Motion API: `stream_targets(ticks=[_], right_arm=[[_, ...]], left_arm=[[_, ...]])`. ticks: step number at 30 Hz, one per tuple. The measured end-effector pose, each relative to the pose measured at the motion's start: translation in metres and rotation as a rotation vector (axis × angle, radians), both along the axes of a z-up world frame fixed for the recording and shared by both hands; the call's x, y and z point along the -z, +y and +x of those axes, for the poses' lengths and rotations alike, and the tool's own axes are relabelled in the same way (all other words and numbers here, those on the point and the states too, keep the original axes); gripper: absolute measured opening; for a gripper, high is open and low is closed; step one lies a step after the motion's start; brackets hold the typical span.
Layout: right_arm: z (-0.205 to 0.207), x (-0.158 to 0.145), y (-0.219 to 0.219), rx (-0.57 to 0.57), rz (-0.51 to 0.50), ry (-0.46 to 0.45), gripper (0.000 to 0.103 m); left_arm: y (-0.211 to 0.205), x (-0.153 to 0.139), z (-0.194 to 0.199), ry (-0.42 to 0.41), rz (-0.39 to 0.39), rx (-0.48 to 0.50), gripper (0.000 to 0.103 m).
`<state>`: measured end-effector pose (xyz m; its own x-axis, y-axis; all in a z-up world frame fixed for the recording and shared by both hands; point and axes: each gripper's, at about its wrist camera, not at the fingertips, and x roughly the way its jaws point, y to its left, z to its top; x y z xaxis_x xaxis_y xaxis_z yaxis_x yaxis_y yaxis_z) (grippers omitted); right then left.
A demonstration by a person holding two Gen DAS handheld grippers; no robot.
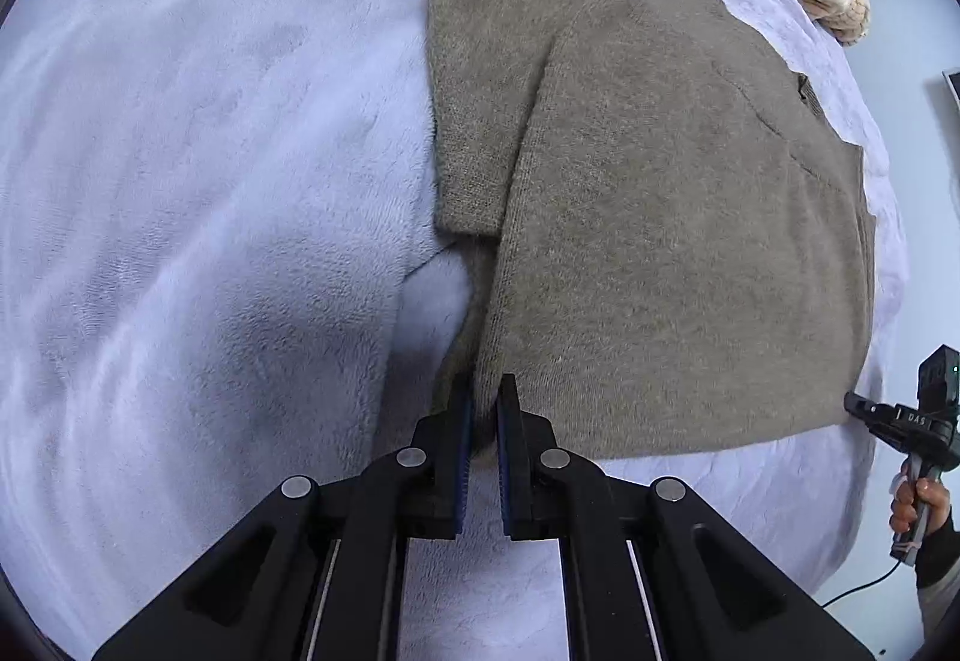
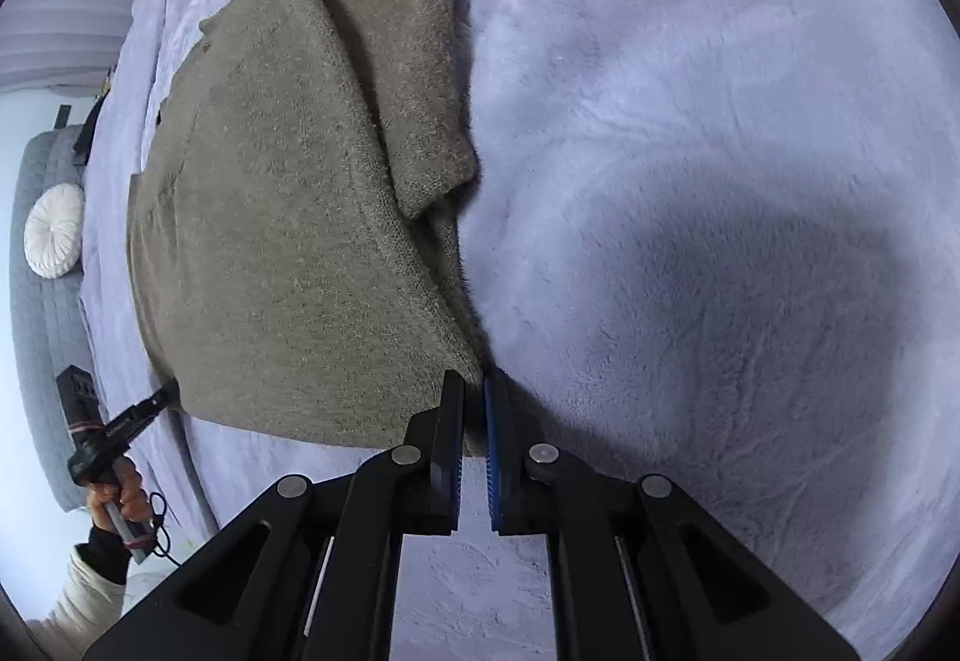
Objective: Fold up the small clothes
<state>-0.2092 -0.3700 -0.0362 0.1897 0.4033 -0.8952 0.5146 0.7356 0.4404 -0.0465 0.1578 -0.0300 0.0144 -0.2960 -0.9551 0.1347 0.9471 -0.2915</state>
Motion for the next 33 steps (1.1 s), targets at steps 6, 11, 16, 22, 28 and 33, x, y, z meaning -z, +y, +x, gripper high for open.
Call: stream_targets(ticks=[6, 11, 16, 22, 28, 33], right_arm=[[-0.009, -0.035, -0.009, 0.025, -0.049, -0.057, 0.009], [0.025, -0.061, -0.017, 0.057, -0.089, -0.169, 0.009], [0.098, -0.068, 0.001, 0.01, -0.127, -0.232, 0.009], [0.154, -0.048, 0.016, -0.017, -0.165, -0.221, 0.009], [0.147, -0.022, -0.007, 0.037, -0.17, -0.173, 0.002], [0.134, -0.034, -0.018, 0.053, -0.223, -0.152, 0.011]], left_arm=[[0.0, -0.049, 0.005, -0.102, 0.019, -0.008, 0.01], [-0.034, -0.067, 0.057, -0.204, 0.009, -0.034, 0.01], [-0.085, -0.059, 0.11, -0.271, 0.033, -0.05, 0.01], [-0.109, -0.018, 0.151, -0.235, 0.128, -0.123, 0.01], [-0.094, -0.011, 0.147, -0.197, 0.122, -0.123, 0.01], [-0.091, -0.023, 0.13, -0.19, 0.208, -0.076, 0.01]])
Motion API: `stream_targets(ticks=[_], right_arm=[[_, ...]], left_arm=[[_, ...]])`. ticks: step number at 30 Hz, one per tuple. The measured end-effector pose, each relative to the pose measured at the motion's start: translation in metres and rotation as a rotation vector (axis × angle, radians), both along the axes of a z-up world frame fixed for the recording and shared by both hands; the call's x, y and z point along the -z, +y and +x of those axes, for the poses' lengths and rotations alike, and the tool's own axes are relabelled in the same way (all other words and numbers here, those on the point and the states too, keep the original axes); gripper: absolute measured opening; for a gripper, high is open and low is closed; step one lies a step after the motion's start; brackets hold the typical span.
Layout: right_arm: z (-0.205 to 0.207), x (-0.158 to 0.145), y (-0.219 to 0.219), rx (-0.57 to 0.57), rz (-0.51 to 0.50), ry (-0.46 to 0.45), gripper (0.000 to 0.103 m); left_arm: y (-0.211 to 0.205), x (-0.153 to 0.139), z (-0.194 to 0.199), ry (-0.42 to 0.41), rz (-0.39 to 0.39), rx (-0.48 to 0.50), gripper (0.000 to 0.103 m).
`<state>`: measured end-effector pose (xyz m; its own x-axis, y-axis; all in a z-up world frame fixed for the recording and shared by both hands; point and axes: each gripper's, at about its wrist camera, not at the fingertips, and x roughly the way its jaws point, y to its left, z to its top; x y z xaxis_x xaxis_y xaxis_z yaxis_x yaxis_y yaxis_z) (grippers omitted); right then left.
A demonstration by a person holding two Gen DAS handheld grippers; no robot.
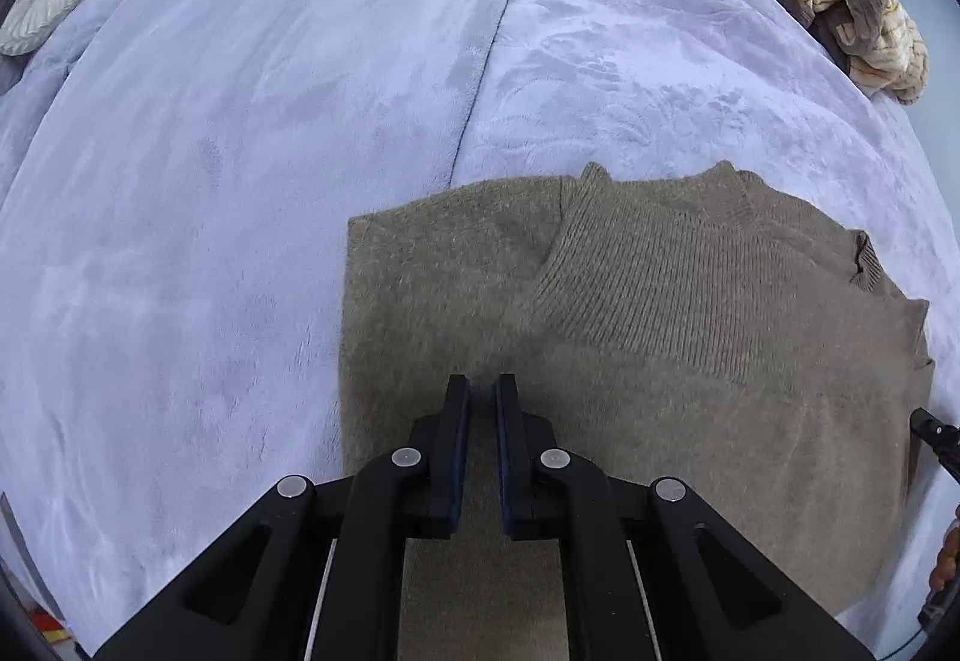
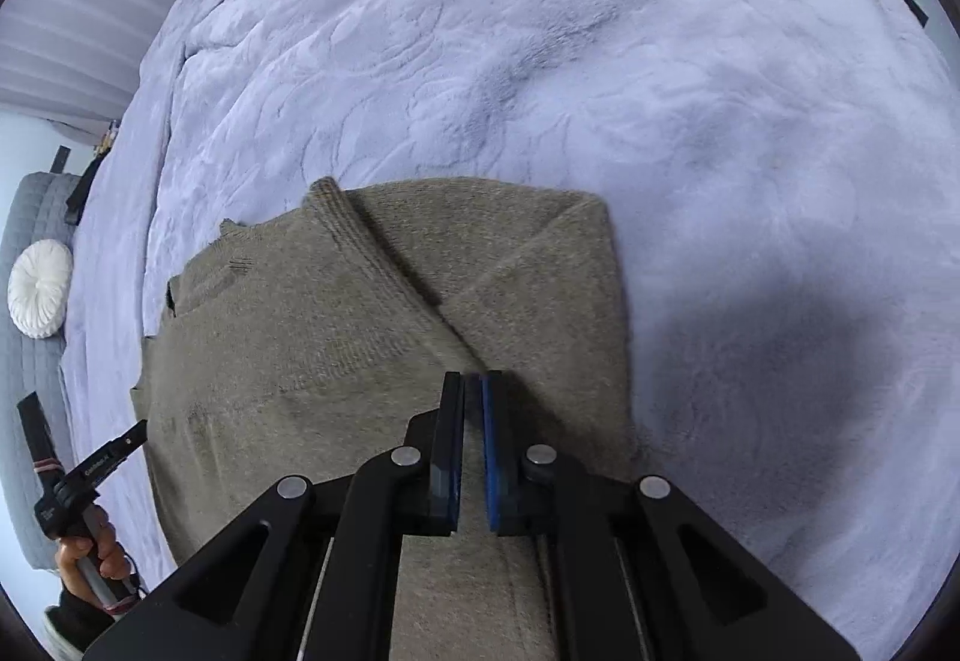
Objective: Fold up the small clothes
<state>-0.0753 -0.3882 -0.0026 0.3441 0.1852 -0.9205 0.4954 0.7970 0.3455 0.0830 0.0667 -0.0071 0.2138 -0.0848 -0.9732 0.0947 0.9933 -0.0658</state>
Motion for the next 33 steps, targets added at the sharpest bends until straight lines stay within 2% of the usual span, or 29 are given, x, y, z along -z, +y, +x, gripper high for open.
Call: stream_targets(ticks=[6, 9, 12, 16, 17, 18, 19, 20, 22, 27, 29, 33], right_arm=[[-0.04, -0.012, -0.01, 0.04, 0.062, -0.011, 0.011], [-0.063, -0.014, -0.006, 0.054, 0.091, -0.005, 0.014], [-0.086, -0.014, 0.001, 0.076, 0.131, 0.001, 0.02], [-0.109, -0.016, 0.015, 0.092, 0.169, 0.006, 0.036], [-0.113, -0.016, 0.019, 0.093, 0.174, 0.006, 0.04], [-0.117, -0.017, 0.024, 0.091, 0.179, 0.007, 0.041], [-0.12, -0.018, 0.028, 0.091, 0.182, 0.008, 0.042], [-0.122, -0.019, 0.032, 0.092, 0.185, 0.008, 0.044], [-0.128, -0.023, 0.041, 0.098, 0.197, 0.005, 0.049], [-0.138, -0.035, 0.072, 0.102, 0.191, -0.015, 0.066], [-0.143, -0.04, 0.086, 0.112, 0.188, -0.025, 0.078], [-0.159, -0.055, 0.124, 0.136, 0.188, -0.071, 0.091]], left_arm=[[0.006, -0.015, -0.041, 0.047, -0.002, -0.004, 0.01], [0.001, -0.022, -0.067, 0.081, -0.004, -0.002, 0.01], [-0.005, -0.029, -0.089, 0.094, 0.001, 0.004, 0.01], [-0.014, -0.039, -0.113, 0.107, 0.0, 0.031, 0.01], [-0.015, -0.041, -0.118, 0.106, 0.0, 0.038, 0.014], [-0.017, -0.044, -0.124, 0.104, 0.001, 0.051, 0.046], [-0.018, -0.047, -0.128, 0.098, 0.003, 0.057, 0.092], [-0.015, -0.053, -0.136, 0.073, 0.006, 0.058, 0.101], [-0.016, -0.062, -0.143, 0.03, 0.004, 0.092, 0.102], [-0.014, -0.065, -0.154, 0.031, -0.009, 0.178, 0.102], [-0.012, -0.066, -0.154, 0.033, -0.022, 0.208, 0.102], [-0.006, -0.079, -0.151, 0.029, -0.08, 0.239, 0.102]])
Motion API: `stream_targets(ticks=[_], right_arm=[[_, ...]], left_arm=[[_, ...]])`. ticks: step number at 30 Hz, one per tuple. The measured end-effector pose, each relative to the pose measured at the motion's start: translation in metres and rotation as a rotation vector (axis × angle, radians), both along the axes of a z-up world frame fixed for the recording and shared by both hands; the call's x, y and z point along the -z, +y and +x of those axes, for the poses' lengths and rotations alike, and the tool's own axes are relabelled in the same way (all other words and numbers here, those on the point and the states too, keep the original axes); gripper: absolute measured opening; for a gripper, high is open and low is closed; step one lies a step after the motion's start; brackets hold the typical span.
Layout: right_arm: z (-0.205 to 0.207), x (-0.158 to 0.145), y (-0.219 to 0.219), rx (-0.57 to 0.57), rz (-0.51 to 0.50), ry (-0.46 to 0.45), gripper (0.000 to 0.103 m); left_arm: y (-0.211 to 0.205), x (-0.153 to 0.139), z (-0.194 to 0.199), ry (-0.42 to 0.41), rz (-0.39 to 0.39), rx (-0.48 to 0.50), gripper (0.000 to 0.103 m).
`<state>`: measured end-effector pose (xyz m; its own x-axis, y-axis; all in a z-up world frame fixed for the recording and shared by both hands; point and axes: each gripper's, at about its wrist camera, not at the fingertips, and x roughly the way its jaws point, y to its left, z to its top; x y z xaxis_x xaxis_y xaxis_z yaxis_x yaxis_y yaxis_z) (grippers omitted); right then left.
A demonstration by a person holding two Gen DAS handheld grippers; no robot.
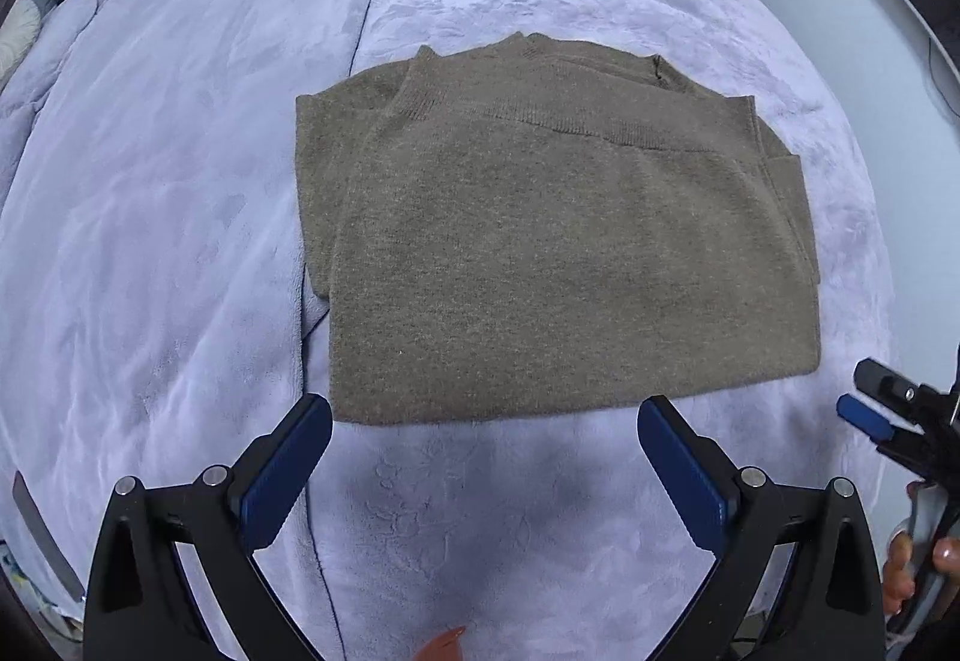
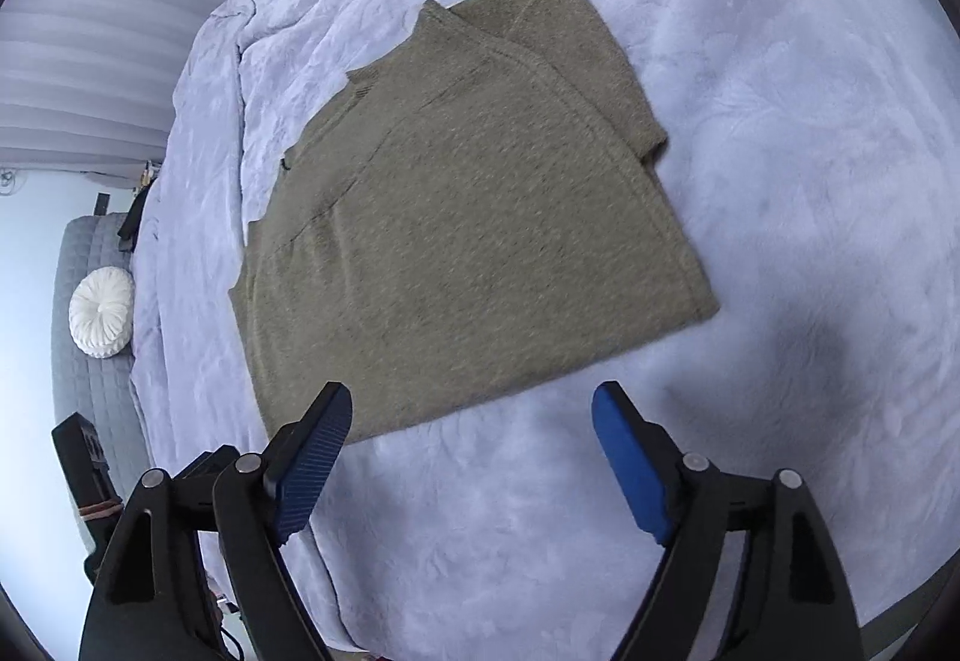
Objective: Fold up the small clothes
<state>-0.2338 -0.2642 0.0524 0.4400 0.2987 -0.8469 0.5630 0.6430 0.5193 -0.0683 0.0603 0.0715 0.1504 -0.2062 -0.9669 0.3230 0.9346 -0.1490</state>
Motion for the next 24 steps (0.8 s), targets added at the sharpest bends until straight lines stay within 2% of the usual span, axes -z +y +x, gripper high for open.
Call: stream_targets(ticks=[2, 7, 12, 18, 24], right_arm=[[-0.004, -0.004, 0.017, -0.003, -0.008, -0.013, 0.103], [-0.012, -0.007, 0.061, 0.032, 0.035, -0.017, 0.103], [-0.014, -0.012, 0.096, 0.042, 0.024, -0.004, 0.103], [-0.03, -0.017, 0.121, 0.09, 0.001, 0.028, 0.103], [-0.044, -0.019, 0.134, 0.114, -0.012, 0.05, 0.103]], left_arm=[[0.003, -0.009, 0.001, -0.011, -0.035, 0.024, 0.102], [0.018, -0.012, -0.002, 0.014, -0.09, 0.088, 0.102], [0.039, -0.008, -0.005, 0.02, -0.119, 0.098, 0.102], [0.052, -0.005, 0.0, 0.03, -0.148, 0.108, 0.102], [0.041, -0.016, 0.005, 0.001, -0.174, 0.143, 0.102]])
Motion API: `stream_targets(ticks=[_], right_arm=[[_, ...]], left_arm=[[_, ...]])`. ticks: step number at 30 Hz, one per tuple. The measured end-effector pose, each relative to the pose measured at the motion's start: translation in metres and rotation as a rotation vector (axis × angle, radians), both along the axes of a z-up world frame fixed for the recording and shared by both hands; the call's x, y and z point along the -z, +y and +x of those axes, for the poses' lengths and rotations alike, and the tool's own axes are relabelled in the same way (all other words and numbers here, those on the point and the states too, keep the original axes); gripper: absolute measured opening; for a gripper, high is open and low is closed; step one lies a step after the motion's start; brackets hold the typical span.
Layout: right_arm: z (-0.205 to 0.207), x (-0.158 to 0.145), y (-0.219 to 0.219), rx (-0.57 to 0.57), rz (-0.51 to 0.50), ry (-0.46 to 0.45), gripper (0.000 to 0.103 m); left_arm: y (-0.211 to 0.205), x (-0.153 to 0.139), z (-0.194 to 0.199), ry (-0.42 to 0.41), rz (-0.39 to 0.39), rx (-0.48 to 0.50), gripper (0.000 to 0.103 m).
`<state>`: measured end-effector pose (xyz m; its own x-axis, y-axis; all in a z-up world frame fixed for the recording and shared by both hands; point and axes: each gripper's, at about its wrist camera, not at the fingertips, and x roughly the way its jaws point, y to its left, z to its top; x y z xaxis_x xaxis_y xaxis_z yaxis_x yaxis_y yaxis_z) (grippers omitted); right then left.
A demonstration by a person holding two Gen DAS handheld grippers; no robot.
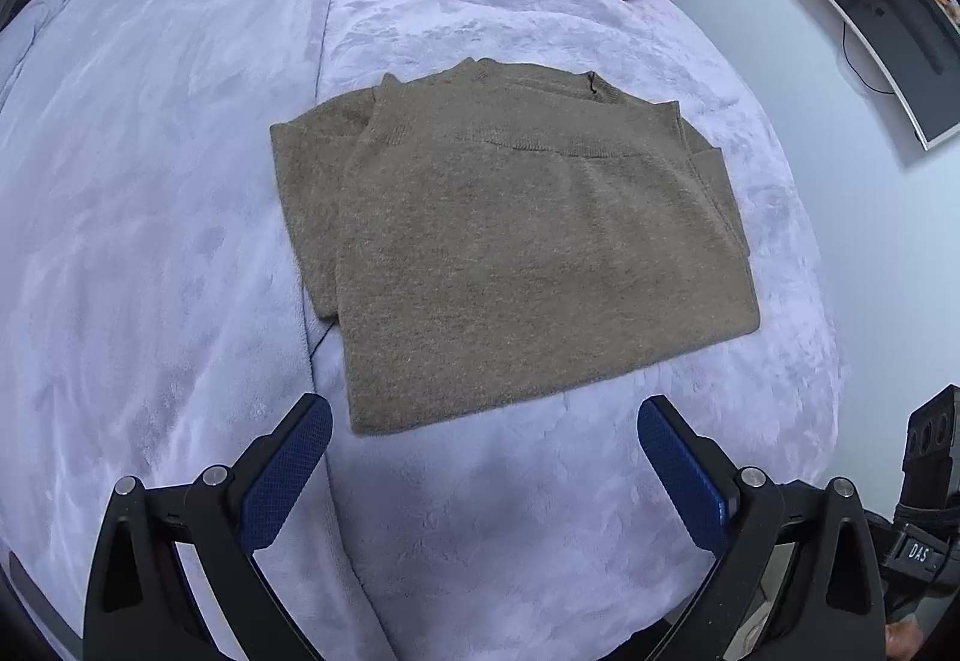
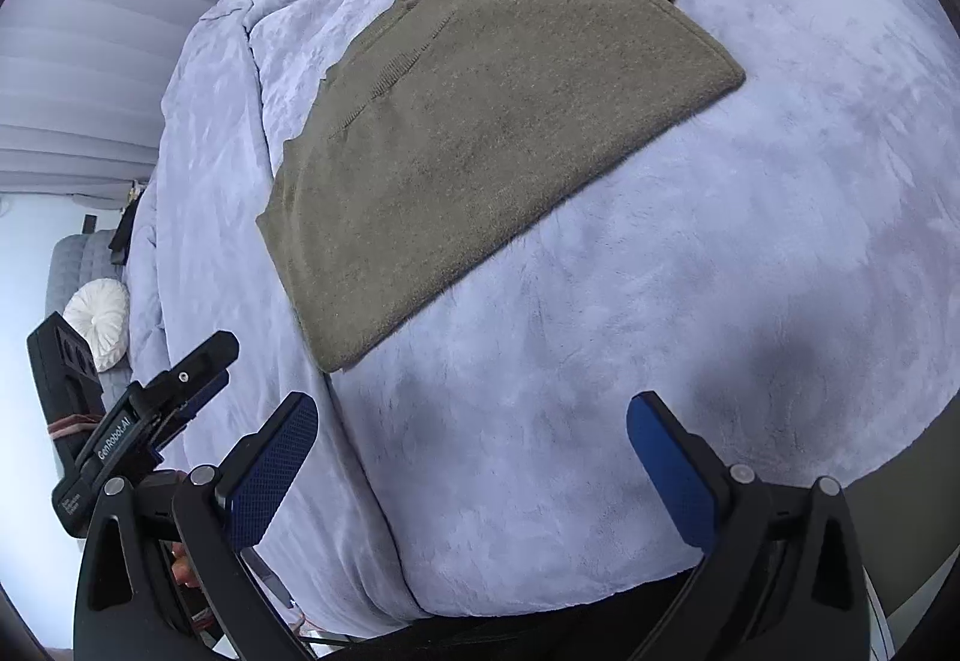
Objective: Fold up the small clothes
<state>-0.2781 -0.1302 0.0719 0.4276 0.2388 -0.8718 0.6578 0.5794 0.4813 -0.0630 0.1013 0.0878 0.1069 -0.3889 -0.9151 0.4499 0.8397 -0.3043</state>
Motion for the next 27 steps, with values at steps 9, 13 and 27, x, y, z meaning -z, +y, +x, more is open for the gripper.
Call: stream_targets(ticks=[9, 13, 27], right_arm=[[0.003, -0.011, -0.019, 0.032, -0.025, 0.016, 0.103], [0.01, -0.021, -0.024, 0.016, -0.048, 0.003, 0.103], [0.041, -0.078, -0.06, 0.045, -0.128, -0.124, 0.103]], left_arm=[[-0.021, -0.017, 0.01, -0.028, -0.069, -0.027, 0.102], [-0.04, -0.04, 0.002, -0.049, -0.136, -0.002, 0.102], [-0.065, -0.159, 0.048, -0.28, -0.371, -0.065, 0.102]])
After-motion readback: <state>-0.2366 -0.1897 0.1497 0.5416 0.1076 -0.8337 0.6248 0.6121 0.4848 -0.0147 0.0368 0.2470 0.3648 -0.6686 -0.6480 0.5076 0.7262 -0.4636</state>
